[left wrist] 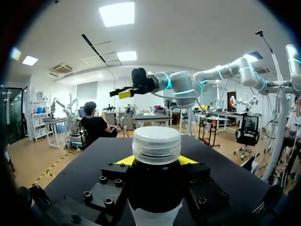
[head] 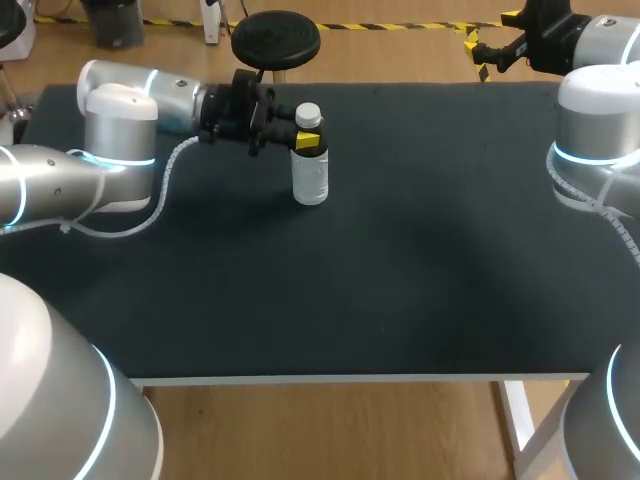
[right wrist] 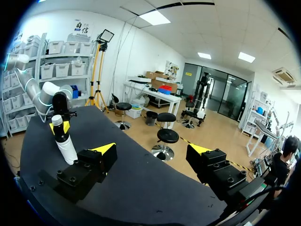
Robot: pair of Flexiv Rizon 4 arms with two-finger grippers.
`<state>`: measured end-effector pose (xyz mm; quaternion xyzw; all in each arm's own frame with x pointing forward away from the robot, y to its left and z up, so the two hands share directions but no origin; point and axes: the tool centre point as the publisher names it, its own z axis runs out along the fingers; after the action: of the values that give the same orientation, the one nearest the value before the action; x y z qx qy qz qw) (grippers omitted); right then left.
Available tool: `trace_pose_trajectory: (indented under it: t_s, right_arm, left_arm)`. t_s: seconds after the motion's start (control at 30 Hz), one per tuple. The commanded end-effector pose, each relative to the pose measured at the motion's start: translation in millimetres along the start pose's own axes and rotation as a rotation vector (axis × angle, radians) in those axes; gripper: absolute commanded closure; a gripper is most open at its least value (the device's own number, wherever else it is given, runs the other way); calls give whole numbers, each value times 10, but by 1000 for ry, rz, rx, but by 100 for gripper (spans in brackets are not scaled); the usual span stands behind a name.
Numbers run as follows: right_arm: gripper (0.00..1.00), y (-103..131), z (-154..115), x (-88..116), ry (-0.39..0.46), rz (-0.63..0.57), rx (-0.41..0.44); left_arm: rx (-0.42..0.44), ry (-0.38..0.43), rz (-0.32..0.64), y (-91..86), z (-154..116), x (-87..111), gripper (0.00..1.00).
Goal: Unscrew the bottle cap
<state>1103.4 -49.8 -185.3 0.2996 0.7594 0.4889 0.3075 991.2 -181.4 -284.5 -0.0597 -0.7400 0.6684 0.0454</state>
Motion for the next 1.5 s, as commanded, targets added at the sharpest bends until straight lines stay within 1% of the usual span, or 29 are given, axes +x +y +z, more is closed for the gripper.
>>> trace_pose_trajectory:
  t_s: [0.03,0.07,0.13,0.17,0.23,0.3,0.33,0.43,0.47,0.5,0.53,0.57,0.63,1.0,1.2,1.37,1.5]
  right_arm:
    - [0,17,85,15,70,-17,-10]
    - [0,21,101,18,87,-24,-12]
    - [0,40,156,32,171,-45,-37]
    - [0,46,171,39,200,-47,-42]
    - [0,58,204,56,292,-52,-69]
    - [0,62,219,76,350,-59,-84]
    - [0,64,230,96,395,-61,-98]
    - [0,63,265,174,515,-82,-127]
    - [0,62,273,195,541,-83,-133]
    - [0,59,290,241,601,-97,-143]
    - [0,57,301,277,639,-104,-146]
    - [0,54,312,318,671,-116,-145]
    - [0,50,334,394,710,-132,-141]
    - [0,78,398,889,832,-122,-152]
    - [0,70,401,1112,883,-124,-154]
    - [0,41,413,1305,897,-113,-150]
    - [0,28,455,1446,887,-110,-136]
  left_arm:
    - [-1,2,0,-8,-9,4,100]
    - [-1,2,0,-8,-9,4,100]
    - [-1,2,0,-8,-9,4,100]
    - [-1,2,0,-8,-9,4,100]
    - [-1,2,0,-8,-9,4,100]
    - [-1,2,0,-8,-9,4,100]
    - [-1,2,0,-8,-9,4,100]
    - [-1,2,0,-8,-9,4,100]
    - [-1,2,0,-8,-9,4,100]
    - [-1,2,0,-8,-9,4,100]
    - [-1,2,0,-8,-9,4,100]
    - [-1,2,0,-8,-9,4,100]
    - [-1,2,0,-8,-9,4,100]
    - [-1,2,0,-8,-9,4,100]
    - [-1,2,0,-8,-9,4,100]
    - [-1,2,0,-8,-9,4,100]
    - [-1,2,0,-8,-9,4,100]
